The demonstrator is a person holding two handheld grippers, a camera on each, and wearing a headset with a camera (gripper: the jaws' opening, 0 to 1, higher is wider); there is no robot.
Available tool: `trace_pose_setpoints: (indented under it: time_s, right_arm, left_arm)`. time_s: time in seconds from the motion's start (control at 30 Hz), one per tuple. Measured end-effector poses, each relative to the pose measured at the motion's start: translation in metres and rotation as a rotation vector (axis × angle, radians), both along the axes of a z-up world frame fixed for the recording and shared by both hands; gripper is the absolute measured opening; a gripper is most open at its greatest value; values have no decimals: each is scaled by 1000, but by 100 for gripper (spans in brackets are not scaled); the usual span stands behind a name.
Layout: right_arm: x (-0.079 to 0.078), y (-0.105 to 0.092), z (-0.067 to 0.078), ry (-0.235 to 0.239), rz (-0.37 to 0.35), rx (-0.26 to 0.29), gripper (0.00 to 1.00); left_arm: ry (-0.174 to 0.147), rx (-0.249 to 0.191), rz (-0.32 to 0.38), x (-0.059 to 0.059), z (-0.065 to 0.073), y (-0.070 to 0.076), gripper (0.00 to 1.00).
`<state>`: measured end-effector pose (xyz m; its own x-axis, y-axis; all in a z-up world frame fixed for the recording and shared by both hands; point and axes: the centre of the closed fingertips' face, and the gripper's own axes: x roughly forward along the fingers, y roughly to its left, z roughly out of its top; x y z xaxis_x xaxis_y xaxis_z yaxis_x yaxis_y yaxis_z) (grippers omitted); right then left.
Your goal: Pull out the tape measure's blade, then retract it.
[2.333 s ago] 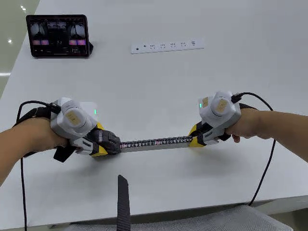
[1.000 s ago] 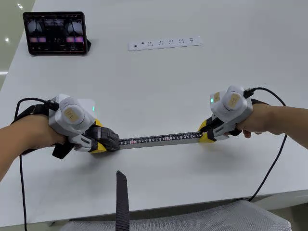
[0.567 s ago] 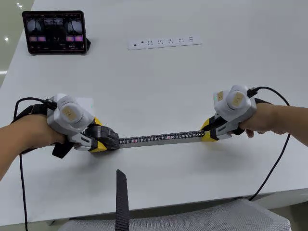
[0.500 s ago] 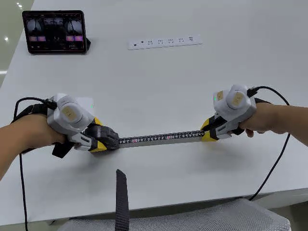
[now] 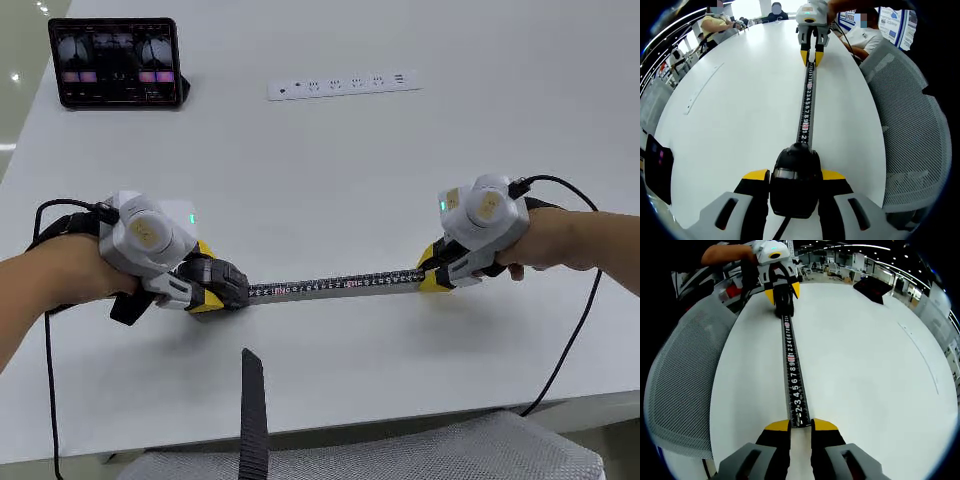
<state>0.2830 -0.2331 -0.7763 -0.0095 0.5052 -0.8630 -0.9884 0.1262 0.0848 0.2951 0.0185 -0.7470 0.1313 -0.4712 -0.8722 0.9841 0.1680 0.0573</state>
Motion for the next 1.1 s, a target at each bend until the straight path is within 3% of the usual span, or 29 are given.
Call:
trace_pose_setpoints:
  time_s: [0.43,0.67,0.87,1.03,1.1]
  right_arm:
    - [0,0,-2,-18,27,-43,12]
    - [2,0,-2,-26,38,-68,14]
    - [4,0,3,-38,51,-74,15]
    - [4,-2,6,-39,54,-80,18]
    - [4,-3,6,-36,49,-85,19]
  left_arm:
    - [-5,36,-1,0,3,0,33]
    - [9,19,-4,-1,13,-1,32]
    - [11,13,-11,-1,19,-2,36]
    - [25,25,0,-3,18,3,42]
    - [41,10,-1,-7,19,1,46]
